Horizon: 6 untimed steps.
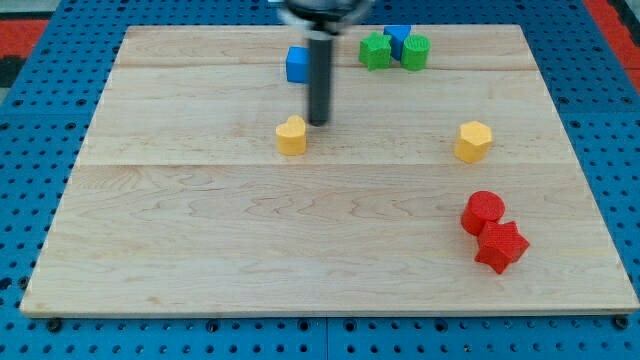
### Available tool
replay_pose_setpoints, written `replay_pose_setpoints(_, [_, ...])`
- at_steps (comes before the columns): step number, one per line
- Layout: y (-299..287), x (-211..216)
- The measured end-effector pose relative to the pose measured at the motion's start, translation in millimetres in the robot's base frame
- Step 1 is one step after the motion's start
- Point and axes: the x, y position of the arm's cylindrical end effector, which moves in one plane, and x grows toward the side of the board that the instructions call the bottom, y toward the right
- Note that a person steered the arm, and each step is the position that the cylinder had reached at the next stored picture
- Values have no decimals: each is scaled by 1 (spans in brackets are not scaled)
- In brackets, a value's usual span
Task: Move the yellow heart towards the yellow hexagon
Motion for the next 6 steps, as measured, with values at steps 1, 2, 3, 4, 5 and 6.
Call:
replay_pose_setpoints(1, [-64,2])
replay_pose_setpoints(2, [-49,46])
replay_pose_setpoints(3, [75,51])
replay_pose_setpoints(4, [156,51])
replay_pose_setpoints(5, [137,51])
replay_pose_setpoints(6, [136,49])
